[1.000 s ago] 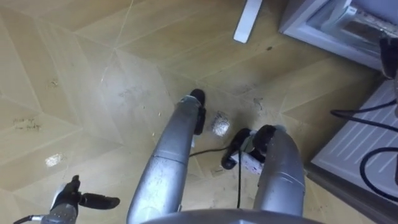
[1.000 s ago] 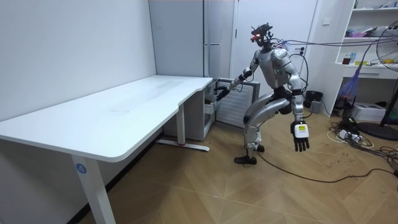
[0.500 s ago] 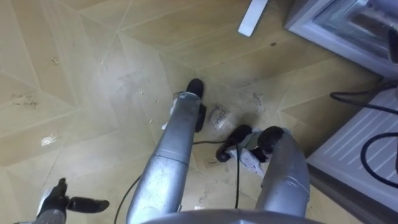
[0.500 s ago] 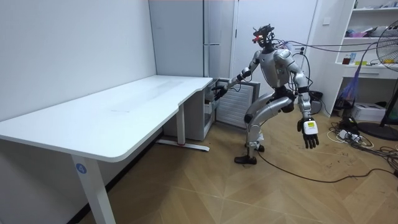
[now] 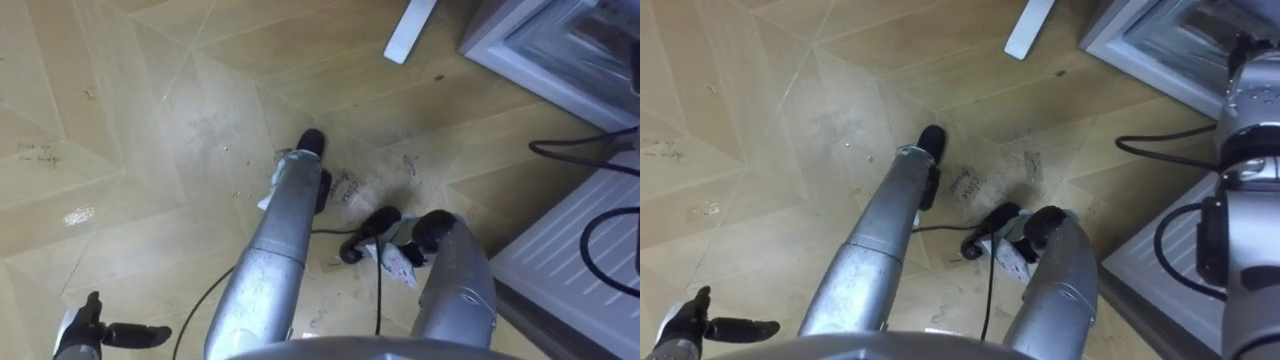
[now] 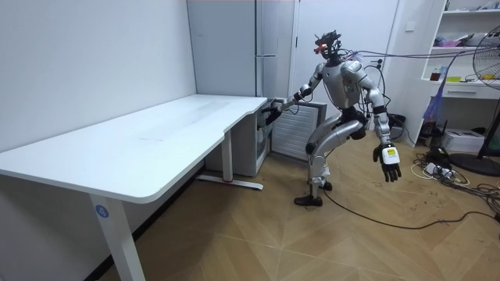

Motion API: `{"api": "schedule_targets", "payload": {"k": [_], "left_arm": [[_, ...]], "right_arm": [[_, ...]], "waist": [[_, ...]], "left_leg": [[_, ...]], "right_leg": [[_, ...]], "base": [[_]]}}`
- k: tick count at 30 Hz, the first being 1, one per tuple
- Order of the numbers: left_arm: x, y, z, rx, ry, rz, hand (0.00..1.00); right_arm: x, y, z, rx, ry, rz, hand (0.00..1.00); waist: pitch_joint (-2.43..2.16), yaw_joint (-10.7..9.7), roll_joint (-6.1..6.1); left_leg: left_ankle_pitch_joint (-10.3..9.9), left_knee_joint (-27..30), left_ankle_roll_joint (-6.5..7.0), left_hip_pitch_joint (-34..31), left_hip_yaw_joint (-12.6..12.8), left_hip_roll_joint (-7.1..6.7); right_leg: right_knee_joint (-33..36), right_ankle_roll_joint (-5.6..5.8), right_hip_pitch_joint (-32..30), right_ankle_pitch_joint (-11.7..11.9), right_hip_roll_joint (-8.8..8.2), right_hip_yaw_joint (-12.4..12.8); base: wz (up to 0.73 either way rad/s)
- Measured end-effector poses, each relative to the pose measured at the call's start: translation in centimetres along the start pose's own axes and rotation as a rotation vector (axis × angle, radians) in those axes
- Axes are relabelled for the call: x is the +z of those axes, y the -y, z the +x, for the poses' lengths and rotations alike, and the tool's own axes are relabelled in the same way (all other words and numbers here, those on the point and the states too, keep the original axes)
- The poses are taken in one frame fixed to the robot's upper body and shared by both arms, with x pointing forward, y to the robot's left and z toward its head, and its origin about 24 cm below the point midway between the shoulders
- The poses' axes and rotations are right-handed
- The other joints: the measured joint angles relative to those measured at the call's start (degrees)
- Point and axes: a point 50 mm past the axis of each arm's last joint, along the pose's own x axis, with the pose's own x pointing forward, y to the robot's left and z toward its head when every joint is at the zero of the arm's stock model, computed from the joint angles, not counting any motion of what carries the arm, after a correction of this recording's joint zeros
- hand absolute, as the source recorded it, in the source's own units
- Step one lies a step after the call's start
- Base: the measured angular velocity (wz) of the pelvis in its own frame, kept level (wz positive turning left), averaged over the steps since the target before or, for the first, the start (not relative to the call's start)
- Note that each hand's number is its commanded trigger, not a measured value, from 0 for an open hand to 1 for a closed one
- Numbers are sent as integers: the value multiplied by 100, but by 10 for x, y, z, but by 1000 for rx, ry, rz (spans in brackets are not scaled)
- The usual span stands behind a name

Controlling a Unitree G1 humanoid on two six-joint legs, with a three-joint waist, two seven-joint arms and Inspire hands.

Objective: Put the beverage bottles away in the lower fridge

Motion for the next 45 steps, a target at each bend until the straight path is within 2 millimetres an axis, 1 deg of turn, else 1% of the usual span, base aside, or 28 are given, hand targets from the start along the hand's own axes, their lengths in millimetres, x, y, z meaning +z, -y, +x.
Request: {"api": "schedule_targets", "payload": {"k": [2,6,8,10,17,20,23,26,29,31,33,35,36,37,39,40,42,43,45], "left_arm": [[-2,0,0,-1,-5,-5,0],[-2,0,-1,0,-5,-6,0],[-2,0,-1,0,-3,-6,0],[-1,0,-1,-1,0,-6,0],[10,2,0,-9,49,-14,0],[15,3,0,-14,70,-17,0],[16,3,0,-12,73,-19,0],[20,2,-1,-12,95,-32,0],[21,3,-1,-19,103,-31,0],[20,6,-1,-37,101,-18,0],[18,8,-2,-50,96,-8,0],[17,9,-3,-57,94,11,0],[16,9,-3,-60,93,20,0],[16,9,-3,-64,90,21,0],[16,8,-3,-75,89,22,0],[16,9,-3,-77,89,23,0],[14,8,-3,-90,87,26,0],[14,8,-3,-93,84,28,0],[14,5,-2,-101,80,44,0]], "right_arm": [[0,-1,0,2,0,1,0],[0,-3,-1,12,-3,0,0],[-1,-4,-1,18,-4,2,0],[-1,-5,-1,22,-3,-2,0],[2,-5,-1,21,4,10,0],[3,-8,-1,32,5,24,0],[1,-18,-4,72,-9,24,0],[-1,-18,-5,72,-29,16,0],[-2,-18,-4,80,-32,8,0],[-2,-14,-3,87,-30,5,0],[-1,-8,-1,81,-34,1,0],[-1,-3,0,80,-35,-4,0],[-1,0,1,79,-35,-8,0],[-1,7,2,79,-36,-27,0],[-2,26,4,81,-55,-86,0],[-2,33,4,83,-60,-100,0],[-2,55,4,91,-86,-174,0],[-2,59,4,93,-93,-189,0],[2,79,3,108,-118,-287,0]], "waist": [[0,1,-1],[0,14,0],[1,14,1],[1,8,1],[-3,2,31],[-8,-4,41],[-11,-45,46],[-11,-83,70],[-5,-78,106],[7,-65,130],[9,-35,138],[11,-20,142],[11,-11,148],[14,19,161],[18,63,158],[19,66,161],[20,93,173],[19,95,175],[21,77,183]], "left_leg": [[5,-12,1,6,-14,5],[-1,-25,7,60,-19,19],[-10,-10,19,58,-30,14],[-21,2,36,50,-25,12],[-38,40,64,99,-26,-30],[-39,32,61,116,-28,-32],[-64,21,53,175,-21,-47],[-86,57,83,246,-21,-83],[-115,87,114,267,-15,-90],[-116,79,117,302,-7,-94],[-100,-50,122,406,-13,-76],[-98,-165,120,508,-20,-70],[-98,-194,120,546,-22,-56],[-97,-269,120,643,-35,-14],[-78,-489,139,906,-62,58],[-76,-529,142,983,-69,58],[-100,-644,205,1252,-109,72],[-113,-656,223,1295,-105,83],[-182,-720,272,1433,-105,121]], "right_leg": [[6,-12,4,-17,1,-18],[7,-108,34,-67,-7,-21],[7,-116,38,-72,-9,-25],[7,-110,38,-78,-16,-26],[5,15,133,-121,-12,-26],[5,4,146,-141,-30,-28],[5,-10,203,-149,-55,-29],[5,-11,289,-149,-97,-46],[1,23,338,-133,-98,-46],[-34,63,387,-114,-92,-53],[-190,156,482,-76,-18,-59],[-319,180,585,-38,4,-87],[-368,170,636,-20,18,-110],[-504,141,754,35,77,-157],[-845,175,1044,138,219,-227],[-929,185,1138,158,232,-257],[-1223,277,1477,214,333,-317],[-1284,299,1535,225,358,-322],[-1543,406,1751,276,479,-351]], "base": [[3],[-2],[0],[0],[1],[2],[1],[4],[-2],[0],[0],[0],[0],[-9],[-7],[5],[3],[-4],[0]]}}
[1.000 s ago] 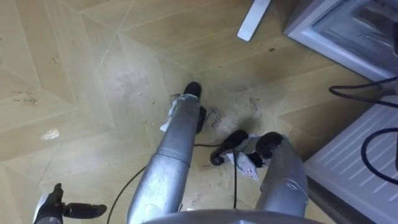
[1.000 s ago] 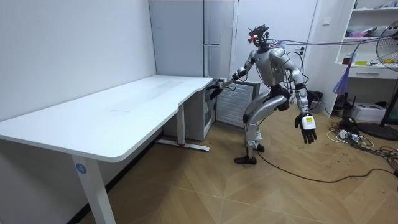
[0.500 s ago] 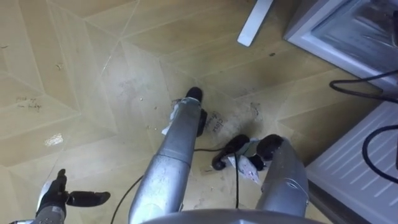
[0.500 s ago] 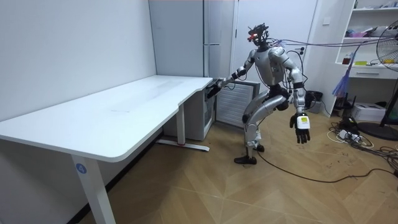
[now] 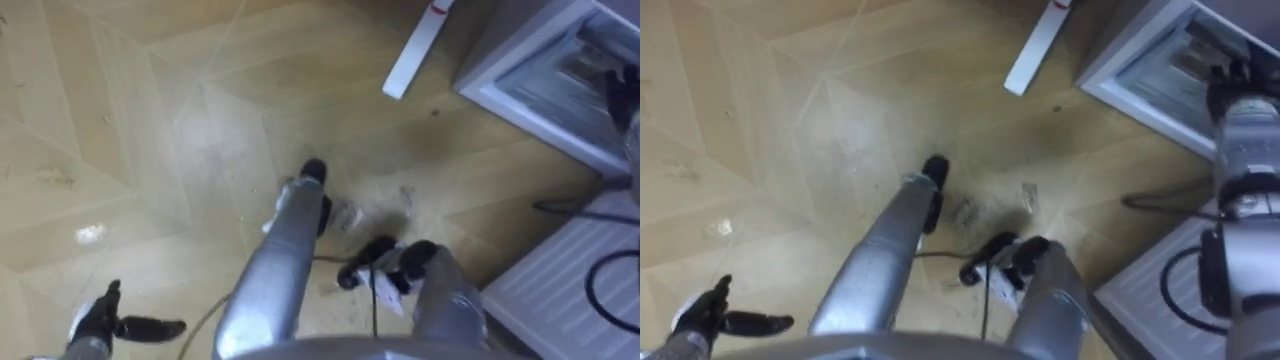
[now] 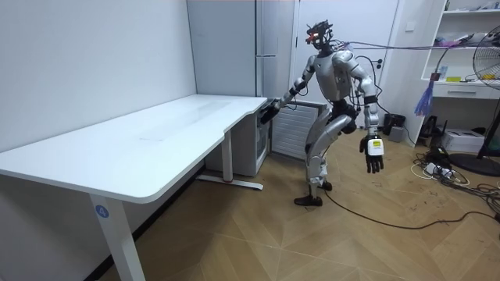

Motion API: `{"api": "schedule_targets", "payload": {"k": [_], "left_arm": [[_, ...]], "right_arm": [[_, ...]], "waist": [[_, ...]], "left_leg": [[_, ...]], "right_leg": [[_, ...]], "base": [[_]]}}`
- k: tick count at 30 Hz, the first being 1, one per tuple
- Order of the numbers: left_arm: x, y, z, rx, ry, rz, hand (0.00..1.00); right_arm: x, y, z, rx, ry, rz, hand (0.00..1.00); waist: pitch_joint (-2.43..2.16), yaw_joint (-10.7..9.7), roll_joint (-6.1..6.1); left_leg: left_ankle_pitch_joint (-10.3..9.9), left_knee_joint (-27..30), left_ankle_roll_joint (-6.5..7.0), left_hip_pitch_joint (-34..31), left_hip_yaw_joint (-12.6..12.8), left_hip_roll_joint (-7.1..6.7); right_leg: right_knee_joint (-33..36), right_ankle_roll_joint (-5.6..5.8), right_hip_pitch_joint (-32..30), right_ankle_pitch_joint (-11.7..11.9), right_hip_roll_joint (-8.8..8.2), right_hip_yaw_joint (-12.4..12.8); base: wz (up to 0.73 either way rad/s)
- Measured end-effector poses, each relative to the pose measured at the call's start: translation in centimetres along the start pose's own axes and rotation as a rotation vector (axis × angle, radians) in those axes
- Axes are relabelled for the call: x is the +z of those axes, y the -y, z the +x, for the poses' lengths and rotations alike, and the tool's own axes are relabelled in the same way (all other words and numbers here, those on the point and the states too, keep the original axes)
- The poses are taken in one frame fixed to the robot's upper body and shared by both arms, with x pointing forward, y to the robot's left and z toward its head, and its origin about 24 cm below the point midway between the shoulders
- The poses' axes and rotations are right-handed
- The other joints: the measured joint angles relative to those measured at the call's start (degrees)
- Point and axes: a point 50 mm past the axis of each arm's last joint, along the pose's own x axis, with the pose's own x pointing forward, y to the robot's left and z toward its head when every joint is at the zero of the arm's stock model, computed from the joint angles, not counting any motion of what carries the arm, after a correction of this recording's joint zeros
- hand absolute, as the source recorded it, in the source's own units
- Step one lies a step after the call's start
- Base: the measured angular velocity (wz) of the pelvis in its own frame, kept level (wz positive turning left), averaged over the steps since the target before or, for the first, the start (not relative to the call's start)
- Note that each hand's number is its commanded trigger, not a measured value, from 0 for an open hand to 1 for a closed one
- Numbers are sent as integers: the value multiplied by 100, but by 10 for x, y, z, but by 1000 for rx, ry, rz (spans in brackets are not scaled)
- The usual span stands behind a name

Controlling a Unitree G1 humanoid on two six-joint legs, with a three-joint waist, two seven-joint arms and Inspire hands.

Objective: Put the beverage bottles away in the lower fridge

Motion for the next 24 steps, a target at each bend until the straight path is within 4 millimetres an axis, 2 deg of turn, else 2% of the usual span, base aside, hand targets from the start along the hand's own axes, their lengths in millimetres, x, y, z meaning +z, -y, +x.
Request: {"api": "schedule_targets", "payload": {"k": [7,9,10,12,13,15,17,19,21,22,23,24], "left_arm": [[9,-10,4,-31,6,12,0],[11,-14,4,-44,10,18,0],[11,-15,4,-43,10,18,0],[11,-16,4,-41,9,3,0],[11,-15,4,-42,8,3,0],[10,-10,6,-46,-7,-4,0],[11,-1,7,-63,-4,-17,0],[9,10,7,-86,-9,-32,0],[0,26,5,-118,-43,-50,0],[-4,28,4,-122,-55,-51,0],[-11,31,2,-126,-76,-54,0],[-15,33,1,-127,-93,-59,0]], "right_arm": [[-5,70,-20,-50,-133,-201,0],[-7,102,-35,-88,-199,-284,0],[-8,108,-38,-96,-214,-304,0],[-10,133,-52,-146,-266,-363,0],[-11,138,-55,-155,-280,-379,0],[-28,154,-67,-176,-361,-424,0],[-46,161,-75,-157,-437,-460,0],[-63,170,-86,-142,-518,-485,0],[-81,183,-102,-148,-586,-462,0],[-86,187,-107,-151,-604,-461,0],[-93,194,-117,-155,-635,-455,0],[-99,198,-124,-155,-657,-444,0]], "waist": [[-1,-97,40],[-8,-119,49],[-8,-126,49],[-29,-157,71],[-34,-163,78],[-66,-167,99],[-112,-206,159],[-141,-245,185],[-174,-289,228],[-182,-307,226],[-223,-339,211],[-224,-365,221]], "left_leg": [[-165,-227,142,582,34,-2],[-210,-362,179,863,57,17],[-219,-401,189,933,69,22],[-242,-538,227,1232,130,24],[-248,-563,236,1310,154,34],[-272,-749,260,1693,257,129],[-283,-873,254,1939,282,220],[-287,-1029,260,2228,367,258],[-293,-1299,269,2731,484,290],[-293,-1372,269,2854,514,290],[-293,-1522,270,3061,577,294],[-292,-1649,270,3280,602,299]], "right_leg": [[-628,317,704,114,169,-16],[-916,402,1001,199,258,-1],[-977,420,1070,219,300,5],[-1203,493,1359,299,338,51],[-1258,508,1432,320,349,59],[-1609,547,1783,457,487,148],[-1936,558,2068,590,642,169],[-2145,583,2325,664,693,221],[-2489,634,2749,775,756,294],[-2571,647,2853,793,758,305],[-2708,668,3028,827,756,329],[-2885,690,3243,876,814,343]], "base": [[2],[-8],[-9],[-10],[-16],[-27],[-23],[-18],[-19],[-15],[-13],[-13]]}}
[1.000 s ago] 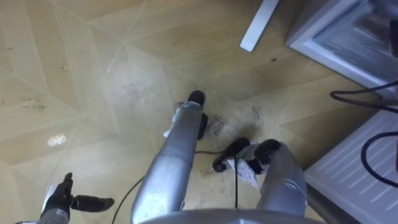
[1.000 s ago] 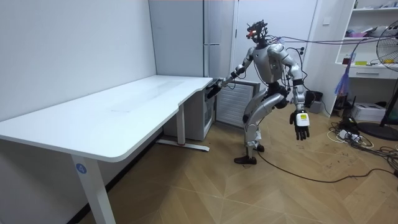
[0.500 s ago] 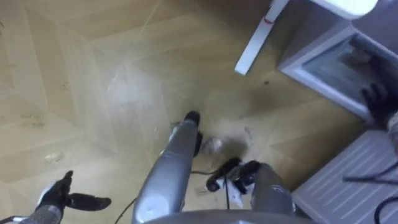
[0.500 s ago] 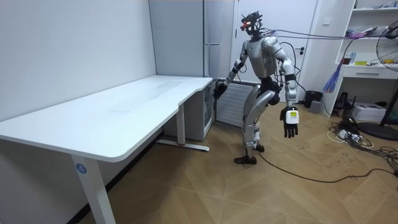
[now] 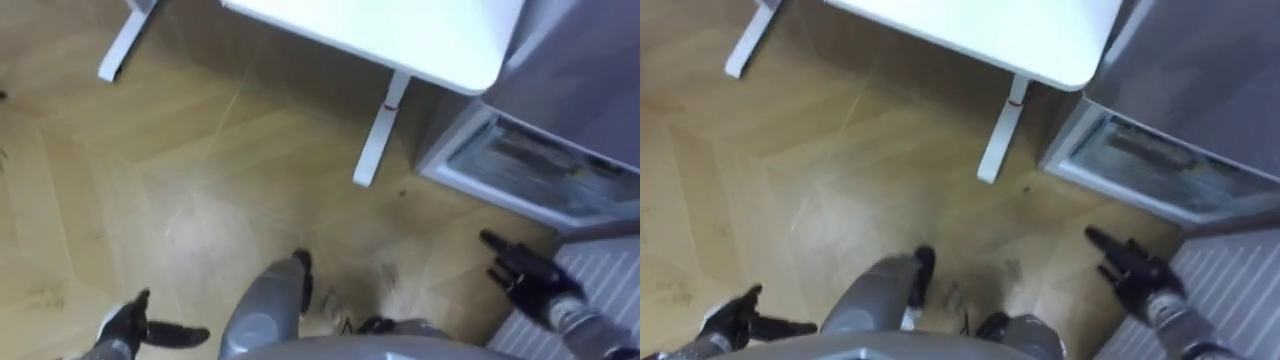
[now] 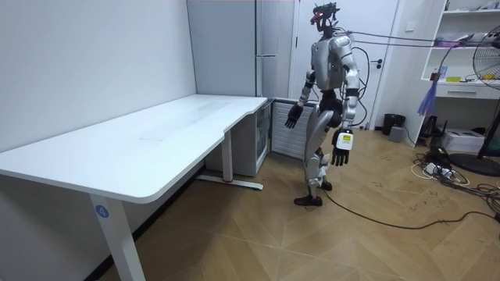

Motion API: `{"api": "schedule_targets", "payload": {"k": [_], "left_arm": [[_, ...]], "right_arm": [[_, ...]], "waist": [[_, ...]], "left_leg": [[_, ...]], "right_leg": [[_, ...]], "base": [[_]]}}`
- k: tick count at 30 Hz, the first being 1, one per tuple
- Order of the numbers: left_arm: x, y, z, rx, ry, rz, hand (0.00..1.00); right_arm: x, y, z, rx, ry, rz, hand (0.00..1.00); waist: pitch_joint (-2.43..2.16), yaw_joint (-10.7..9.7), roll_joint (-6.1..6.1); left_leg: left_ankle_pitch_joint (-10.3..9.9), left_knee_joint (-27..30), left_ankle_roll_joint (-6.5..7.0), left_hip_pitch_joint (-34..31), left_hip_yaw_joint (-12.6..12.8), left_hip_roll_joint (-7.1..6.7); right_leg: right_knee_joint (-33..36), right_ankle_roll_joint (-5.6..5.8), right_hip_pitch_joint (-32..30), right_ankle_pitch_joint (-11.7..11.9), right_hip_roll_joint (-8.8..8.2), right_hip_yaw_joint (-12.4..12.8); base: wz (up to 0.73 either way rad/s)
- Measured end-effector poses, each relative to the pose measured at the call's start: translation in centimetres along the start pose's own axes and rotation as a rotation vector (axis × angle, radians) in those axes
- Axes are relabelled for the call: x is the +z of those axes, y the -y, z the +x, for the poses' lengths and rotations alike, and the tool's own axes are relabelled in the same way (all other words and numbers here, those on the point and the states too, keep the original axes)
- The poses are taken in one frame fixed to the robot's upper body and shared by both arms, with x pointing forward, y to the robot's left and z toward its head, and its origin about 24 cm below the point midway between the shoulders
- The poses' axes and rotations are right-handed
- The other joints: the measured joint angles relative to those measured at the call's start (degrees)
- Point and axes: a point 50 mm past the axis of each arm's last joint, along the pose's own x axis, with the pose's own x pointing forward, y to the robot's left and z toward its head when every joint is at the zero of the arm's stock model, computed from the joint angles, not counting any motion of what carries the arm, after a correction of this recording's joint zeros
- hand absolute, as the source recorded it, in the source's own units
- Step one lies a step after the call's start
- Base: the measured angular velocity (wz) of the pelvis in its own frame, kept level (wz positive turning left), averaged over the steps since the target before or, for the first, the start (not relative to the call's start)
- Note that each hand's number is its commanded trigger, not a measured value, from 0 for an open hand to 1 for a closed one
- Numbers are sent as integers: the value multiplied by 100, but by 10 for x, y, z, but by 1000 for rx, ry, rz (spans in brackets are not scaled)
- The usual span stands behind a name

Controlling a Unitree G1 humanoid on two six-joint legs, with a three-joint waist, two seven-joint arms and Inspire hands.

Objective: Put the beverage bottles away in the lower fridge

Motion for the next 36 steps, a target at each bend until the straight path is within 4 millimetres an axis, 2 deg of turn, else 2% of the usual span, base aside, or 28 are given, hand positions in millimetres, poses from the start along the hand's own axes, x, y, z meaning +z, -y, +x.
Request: {"api": "schedule_targets", "payload": {"k": [4,6,9,12,13,15,20,23,25,26,28,30,36], "left_arm": [[-15,14,-3,-16,-32,18,0],[-18,22,-4,-15,-34,29,0],[-18,32,-3,-15,-30,38,0],[-14,36,-2,-10,-13,31,0],[-11,36,-2,-4,-7,30,0],[-11,37,-2,10,-8,35,0],[-16,44,-2,15,-30,125,0],[-18,48,-2,12,-52,141,0],[-18,49,-2,10,-59,140,0],[-15,49,-1,11,-56,140,0],[-15,49,0,12,-68,137,0],[-14,47,0,23,-77,117,0],[-10,46,2,29,-73,108,0]], "right_arm": [[-30,11,-8,-19,-78,-27,0],[-45,10,-9,-6,-113,-45,0],[-57,9,-10,0,-156,-96,0],[-60,5,-10,24,-165,-144,0],[-58,1,-7,43,-159,-169,0],[-56,-6,-4,51,-158,-237,0],[-65,-2,-6,15,-191,-297,0],[-76,4,-11,-7,-234,-322,0],[-82,7,-13,-19,-264,-341,0],[-84,11,-14,-36,-280,-346,0],[-87,15,-16,-67,-291,-347,0],[-87,14,-16,-75,-299,-359,0],[-89,14,-15,-88,-307,-359,0]], "waist": [[-6,-122,18],[2,-239,-28],[-1,-419,-86],[-19,-458,-147],[-16,-448,-164],[-14,-440,-142],[8,-552,-67],[-7,-551,-93],[1,-549,-59],[-12,-564,-67],[-9,-561,-43],[-13,-675,-26],[-32,-772,-63]], "left_leg": [[5,-304,0,530,185,33],[6,-467,-1,769,266,28],[6,-637,-1,1065,426,31],[3,-682,2,1192,615,50],[-22,-681,23,1230,793,99],[-78,-683,-1,1323,883,177],[-169,-768,-1,1568,867,171],[-170,-856,1,1645,892,174],[-170,-849,1,1658,912,190],[-169,-848,1,1663,913,192],[-168,-859,1,1692,922,199],[-168,-873,1,1744,983,206],[-162,-955,9,1926,1084,215]], "right_leg": [[-478,49,479,172,97,130],[-639,72,678,196,103,186],[-884,98,953,252,121,251],[-979,111,1040,279,119,326],[-997,101,1041,299,134,433],[-1101,87,1128,417,212,557],[-1341,135,1443,505,274,583],[-1369,132,1489,515,277,642],[-1368,120,1489,524,288,687],[-1366,116,1487,531,289,688],[-1364,115,1489,540,291,731],[-1367,113,1516,551,295,784],[-1374,123,1582,588,288,935]], "base": [[-23],[-12],[-13],[-22],[-34],[-38],[-2],[-6],[-10],[-3],[-10],[-12],[-12]]}}
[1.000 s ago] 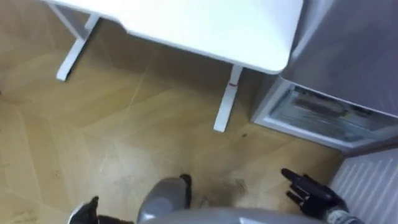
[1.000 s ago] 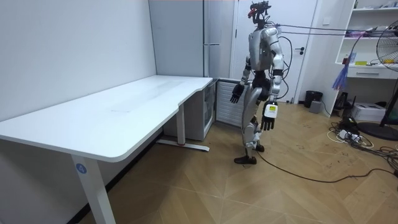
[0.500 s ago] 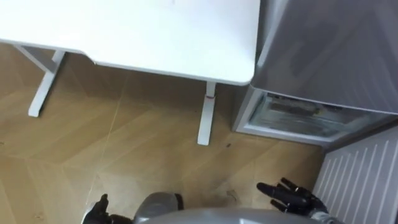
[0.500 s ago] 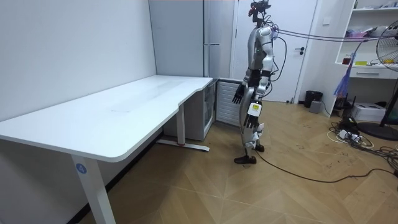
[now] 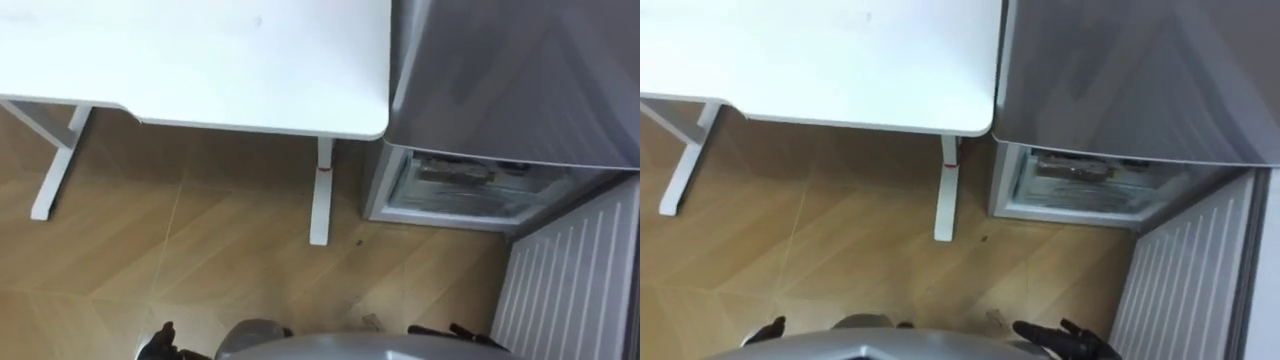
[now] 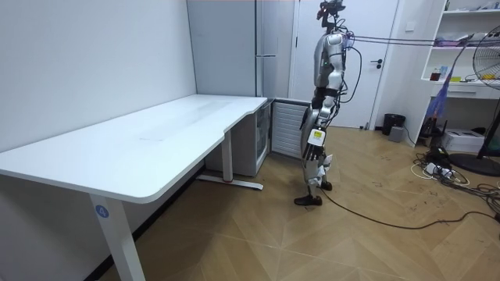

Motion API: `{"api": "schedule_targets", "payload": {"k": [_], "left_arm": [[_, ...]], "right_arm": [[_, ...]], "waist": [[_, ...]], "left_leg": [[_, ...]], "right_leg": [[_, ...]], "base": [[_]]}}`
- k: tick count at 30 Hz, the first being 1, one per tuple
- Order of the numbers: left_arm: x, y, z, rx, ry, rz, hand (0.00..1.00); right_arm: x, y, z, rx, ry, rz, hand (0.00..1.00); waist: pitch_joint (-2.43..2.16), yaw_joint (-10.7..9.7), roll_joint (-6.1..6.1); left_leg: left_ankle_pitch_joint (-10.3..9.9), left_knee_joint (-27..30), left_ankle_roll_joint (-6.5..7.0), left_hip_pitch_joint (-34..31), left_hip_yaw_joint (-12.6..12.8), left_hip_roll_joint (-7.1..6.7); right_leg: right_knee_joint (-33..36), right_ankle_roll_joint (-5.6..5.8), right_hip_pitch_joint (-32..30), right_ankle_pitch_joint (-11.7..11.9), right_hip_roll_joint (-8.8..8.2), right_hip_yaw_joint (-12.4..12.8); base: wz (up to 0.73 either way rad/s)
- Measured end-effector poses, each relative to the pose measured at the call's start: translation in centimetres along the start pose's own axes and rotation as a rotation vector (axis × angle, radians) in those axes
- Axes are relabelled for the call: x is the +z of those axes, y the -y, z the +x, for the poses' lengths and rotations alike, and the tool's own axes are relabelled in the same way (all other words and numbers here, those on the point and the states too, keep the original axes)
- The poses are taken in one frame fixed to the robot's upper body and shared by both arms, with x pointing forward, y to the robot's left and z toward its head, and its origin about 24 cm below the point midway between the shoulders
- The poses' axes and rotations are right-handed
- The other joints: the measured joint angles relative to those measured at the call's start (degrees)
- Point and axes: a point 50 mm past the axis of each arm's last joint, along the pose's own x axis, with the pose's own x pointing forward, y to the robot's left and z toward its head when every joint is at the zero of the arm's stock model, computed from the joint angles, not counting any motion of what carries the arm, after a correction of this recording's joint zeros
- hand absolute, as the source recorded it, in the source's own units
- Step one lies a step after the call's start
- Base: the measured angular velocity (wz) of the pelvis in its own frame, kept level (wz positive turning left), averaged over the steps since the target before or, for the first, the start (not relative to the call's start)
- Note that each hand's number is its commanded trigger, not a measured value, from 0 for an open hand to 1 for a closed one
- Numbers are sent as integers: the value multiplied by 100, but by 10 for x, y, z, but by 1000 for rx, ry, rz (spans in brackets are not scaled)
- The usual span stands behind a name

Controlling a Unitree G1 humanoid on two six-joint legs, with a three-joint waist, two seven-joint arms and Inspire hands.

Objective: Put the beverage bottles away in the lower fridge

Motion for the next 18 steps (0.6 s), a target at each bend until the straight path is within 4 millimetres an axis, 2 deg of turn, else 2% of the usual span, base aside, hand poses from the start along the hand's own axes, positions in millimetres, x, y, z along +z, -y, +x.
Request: {"api": "schedule_targets", "payload": {"k": [3,8,13,14,15,16,18], "left_arm": [[2,0,0,0,5,-1,0],[9,0,2,7,22,-14,0],[13,-1,2,11,42,-5,0],[13,0,2,11,47,-1,0],[14,0,2,12,53,-3,0],[14,0,2,11,55,-4,0],[15,0,2,13,61,-4,0]], "right_arm": [[3,-1,1,-1,-3,-7,0],[5,2,1,-36,9,19,0],[19,3,1,-83,72,29,0],[28,3,1,-101,107,20,0],[40,3,0,-117,157,25,0],[48,2,0,-124,188,16,0],[99,-12,-9,-126,389,-89,0]], "waist": [[-1,-88,-2],[-12,-103,34],[-19,-252,35],[-9,-289,58],[9,-302,7],[1,-294,16],[-8,-369,62]], "left_leg": [[5,-6,7,18,10,3],[6,2,14,98,132,20],[8,-64,15,147,163,35],[17,-98,22,177,194,36],[20,-129,25,207,284,47],[21,-141,25,220,339,57],[31,-142,38,222,501,81]], "right_leg": [[-4,5,1,20,0,39],[-10,6,12,48,8,195],[2,-6,-12,61,17,309],[1,-6,-20,68,15,344],[7,-4,-44,70,14,428],[10,-4,-71,71,14,482],[2,3,-181,98,15,633]], "base": [[-6],[-12],[-13],[-20],[-28],[-40],[-36]]}}
